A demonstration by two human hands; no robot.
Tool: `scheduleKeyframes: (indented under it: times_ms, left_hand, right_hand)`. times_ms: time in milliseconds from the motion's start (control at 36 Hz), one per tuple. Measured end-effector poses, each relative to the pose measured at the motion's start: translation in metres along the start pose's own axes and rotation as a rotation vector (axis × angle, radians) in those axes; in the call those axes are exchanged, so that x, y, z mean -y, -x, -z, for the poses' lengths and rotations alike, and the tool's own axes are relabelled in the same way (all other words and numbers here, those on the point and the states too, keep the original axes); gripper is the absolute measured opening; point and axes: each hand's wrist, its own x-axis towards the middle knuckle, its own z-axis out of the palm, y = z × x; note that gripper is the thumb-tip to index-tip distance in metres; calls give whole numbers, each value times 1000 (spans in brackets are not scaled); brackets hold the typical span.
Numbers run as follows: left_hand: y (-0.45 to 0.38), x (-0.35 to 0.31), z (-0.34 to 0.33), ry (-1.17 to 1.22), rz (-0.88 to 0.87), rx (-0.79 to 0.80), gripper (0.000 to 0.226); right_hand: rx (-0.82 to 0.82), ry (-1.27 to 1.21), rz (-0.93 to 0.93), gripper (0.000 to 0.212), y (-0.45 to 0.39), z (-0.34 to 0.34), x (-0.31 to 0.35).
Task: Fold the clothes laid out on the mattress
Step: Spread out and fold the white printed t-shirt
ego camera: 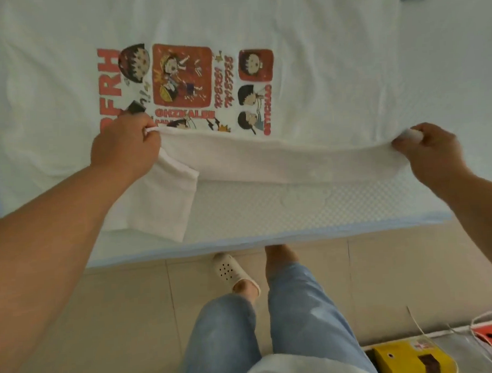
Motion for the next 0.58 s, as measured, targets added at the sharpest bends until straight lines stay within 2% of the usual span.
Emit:
scheduleKeyframes:
  times_ms: [111, 250, 500, 583]
  left_hand:
    - [-56, -10, -8, -40, 103, 64, 25]
    - [-85, -5, -23, -21, 261, 213, 21]
    - [-75, -11, -20, 110, 288, 121, 28]
    - [-66, -16, -15, 181, 307, 81, 36]
  right_hand:
    - [-6, -18, -105, 19, -51, -13, 14]
    - [28, 52, -134, 12, -74, -29, 18]
    - [13, 158, -174, 32, -67, -35, 34]
    - [-44, 244, -39, 51, -54, -36, 47]
